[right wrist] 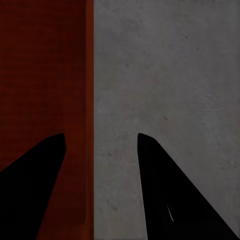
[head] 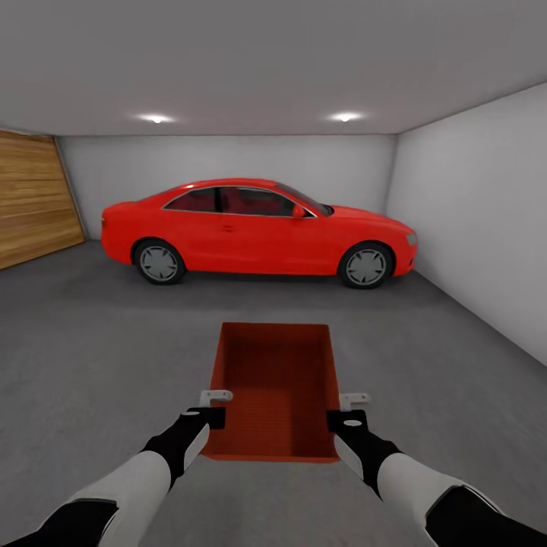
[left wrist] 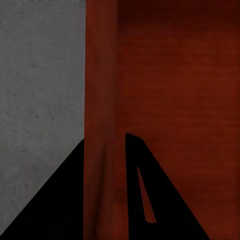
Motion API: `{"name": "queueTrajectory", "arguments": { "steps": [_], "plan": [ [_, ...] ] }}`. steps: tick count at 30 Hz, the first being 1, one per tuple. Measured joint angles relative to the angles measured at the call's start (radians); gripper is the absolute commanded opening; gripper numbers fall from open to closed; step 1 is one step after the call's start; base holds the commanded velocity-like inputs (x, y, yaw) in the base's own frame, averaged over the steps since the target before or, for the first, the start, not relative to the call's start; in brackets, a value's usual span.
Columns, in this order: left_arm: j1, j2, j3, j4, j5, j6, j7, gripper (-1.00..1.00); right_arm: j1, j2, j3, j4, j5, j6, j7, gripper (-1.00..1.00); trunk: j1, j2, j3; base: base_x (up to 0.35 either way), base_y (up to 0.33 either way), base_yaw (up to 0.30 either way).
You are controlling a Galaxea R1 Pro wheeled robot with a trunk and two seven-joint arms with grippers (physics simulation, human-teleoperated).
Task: Move the two storage containers from the living room to the garage. In the garage, place one container on the floor and stack the other container on top of it (either order is fine).
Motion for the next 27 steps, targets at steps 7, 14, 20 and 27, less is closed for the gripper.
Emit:
{"name": "queueTrajectory", "arguments": {
  "steps": [7, 14, 20, 27],
  "plan": [
    [0.000, 0.000, 0.000, 0.000, 0.000, 0.000, 0.000, -1.00, 0.000, 0.000, 0.000, 0.000, 0.000, 0.000, 0.000, -1.00, 0.000, 0.000, 0.000, 0.322, 0.000, 0.000],
    [0.000, 0.000, -0.001, 0.000, 0.001, 0.000, 0.000, -1.00, 0.000, 0.000, 0.000, 0.000, 0.000, 0.000, 0.000, -1.00, 0.000, 0.000, 0.000, 0.321, 0.000, 0.000],
    [0.000, 0.000, 0.000, 0.000, 0.000, 0.001, 0.000, -1.00, 0.000, 0.000, 0.000, 0.000, -0.001, 0.000, 0.000, -1.00, 0.000, 0.000, 0.000, 0.321, 0.000, 0.000],
    [0.000, 0.000, 0.000, 0.000, 0.000, 0.000, 0.000, -1.00, 0.000, 0.000, 0.000, 0.000, 0.000, 0.000, 0.000, -1.00, 0.000, 0.000, 0.000, 0.321, 0.000, 0.000]
  ]
}}
